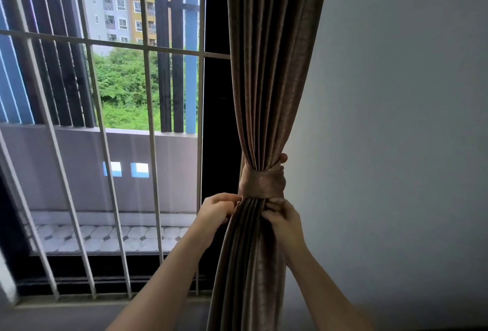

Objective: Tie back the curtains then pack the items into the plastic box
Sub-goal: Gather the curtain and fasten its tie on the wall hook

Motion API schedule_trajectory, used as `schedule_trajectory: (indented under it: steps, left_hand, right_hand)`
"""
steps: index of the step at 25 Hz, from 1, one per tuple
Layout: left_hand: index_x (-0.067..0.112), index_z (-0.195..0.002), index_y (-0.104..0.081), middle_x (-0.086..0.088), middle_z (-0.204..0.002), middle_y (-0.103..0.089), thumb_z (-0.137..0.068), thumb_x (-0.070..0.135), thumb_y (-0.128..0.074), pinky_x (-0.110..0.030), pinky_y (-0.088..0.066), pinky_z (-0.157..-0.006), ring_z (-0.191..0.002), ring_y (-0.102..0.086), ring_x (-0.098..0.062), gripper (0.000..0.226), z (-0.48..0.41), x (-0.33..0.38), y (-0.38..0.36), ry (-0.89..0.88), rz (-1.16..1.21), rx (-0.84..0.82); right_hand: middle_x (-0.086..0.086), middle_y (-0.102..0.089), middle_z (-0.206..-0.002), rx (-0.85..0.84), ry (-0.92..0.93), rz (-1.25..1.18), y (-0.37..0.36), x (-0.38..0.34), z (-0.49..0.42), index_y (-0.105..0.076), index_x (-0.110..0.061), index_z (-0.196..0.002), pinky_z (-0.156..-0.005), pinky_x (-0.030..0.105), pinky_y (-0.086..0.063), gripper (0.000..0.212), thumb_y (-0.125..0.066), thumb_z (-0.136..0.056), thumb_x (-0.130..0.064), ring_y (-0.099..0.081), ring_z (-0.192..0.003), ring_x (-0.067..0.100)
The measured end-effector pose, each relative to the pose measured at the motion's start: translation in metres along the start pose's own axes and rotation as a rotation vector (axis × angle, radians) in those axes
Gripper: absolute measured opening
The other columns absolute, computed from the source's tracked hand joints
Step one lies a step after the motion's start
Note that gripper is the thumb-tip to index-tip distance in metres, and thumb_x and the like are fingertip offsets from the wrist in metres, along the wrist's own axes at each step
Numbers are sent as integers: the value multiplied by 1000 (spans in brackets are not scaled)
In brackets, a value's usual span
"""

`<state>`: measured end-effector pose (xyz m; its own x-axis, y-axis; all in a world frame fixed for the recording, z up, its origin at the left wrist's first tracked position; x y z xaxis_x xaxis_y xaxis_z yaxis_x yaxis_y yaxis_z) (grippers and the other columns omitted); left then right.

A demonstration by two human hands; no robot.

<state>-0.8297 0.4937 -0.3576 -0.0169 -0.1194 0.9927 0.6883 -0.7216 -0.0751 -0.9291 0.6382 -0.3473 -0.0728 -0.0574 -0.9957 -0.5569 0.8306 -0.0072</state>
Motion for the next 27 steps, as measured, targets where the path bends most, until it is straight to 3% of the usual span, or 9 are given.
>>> schedule_trajectory:
  steps: [2,3,6,8,14,19,21,23,27]
  left_hand:
    - [20,-103,-68,3,-96,-70,-82,5,-59,-21,-53,-79,-90,-65,-9,28,5,7,4,-206,-314,11]
    - [24,-104,-67,6,-93,-69,-82,10,-63,-19,-52,-79,-88,-65,-6,26,6,11,3,-291,-446,13]
    - [18,-91,-69,6,-78,-67,-85,18,-63,-19,-51,-65,-70,-62,-5,9,3,26,-4,-532,-740,55]
    - [11,-81,-69,4,-68,-62,-87,21,-61,-16,-41,-55,-60,-55,-7,14,3,28,-7,-644,-883,100]
    - [6,-82,-69,-6,-72,-67,-90,22,-56,-31,-48,-63,-65,-61,-20,22,-1,28,1,-701,-1010,96]
    - [8,-96,-72,-7,-83,-74,-87,22,-61,-33,-54,-73,-75,-68,-20,20,18,52,27,-780,-993,174]
    - [9,-107,-70,-9,-91,-75,-90,24,-55,-35,-55,-76,-82,-70,-25,28,22,61,48,-786,-989,236]
    - [11,-116,-65,-11,-102,-73,-92,29,-46,-39,-55,-80,-91,-69,-29,35,21,67,73,-736,-1043,289]
    - [13,-135,-49,-8,-141,-49,-94,46,-28,-43,-40,-104,-128,-49,-27,57,13,80,147,-579,-1226,421]
  right_hand:
    - [-11,-67,-85,38,197,326,-3,-9,6,-64,-23,-91,-72,9,-46,10,-69,-82,-22,-63,-81,2]
    - [-13,-67,-82,52,267,399,-6,-14,8,-67,-22,-92,-70,7,-45,12,-71,-82,-26,-63,-77,-1]
    - [-15,-64,-74,117,386,524,-9,-27,7,-71,-18,-88,-66,0,-41,15,-70,-82,-32,-58,-65,-6]
    - [-13,-66,-74,123,399,584,-12,-28,5,-71,-17,-86,-65,0,-39,17,-69,-82,-34,-58,-63,-4]
    - [-5,-68,-71,84,428,698,-21,-29,4,-69,-13,-80,-66,14,-42,14,-68,-82,-27,-54,-60,2]
    - [-13,-59,-72,149,547,580,-27,-40,25,-55,-24,-85,-58,6,-40,11,-63,-86,-32,-56,-65,1]
    - [-9,-66,-86,2,570,573,-58,-42,29,-61,-22,-97,-68,6,-44,12,-54,-92,-31,-60,-77,-1]
    - [-2,-65,-115,-162,573,627,-101,-44,27,-59,-16,-119,-89,9,-40,30,-45,-97,-31,-59,-104,3]
    - [1,-33,-152,-362,634,784,-188,-49,11,-32,-15,-145,-113,22,-17,66,-20,-94,-57,-25,-142,11]
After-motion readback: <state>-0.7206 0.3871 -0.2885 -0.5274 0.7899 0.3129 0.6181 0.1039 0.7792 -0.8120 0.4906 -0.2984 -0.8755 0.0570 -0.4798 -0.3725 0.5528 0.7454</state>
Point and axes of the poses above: each hand's wrist, its own z-axis away from the middle knuckle, its own y-axis out of the back of the hand, x = y × z, the point moved 9 cm from there along -z, towards the middle knuckle
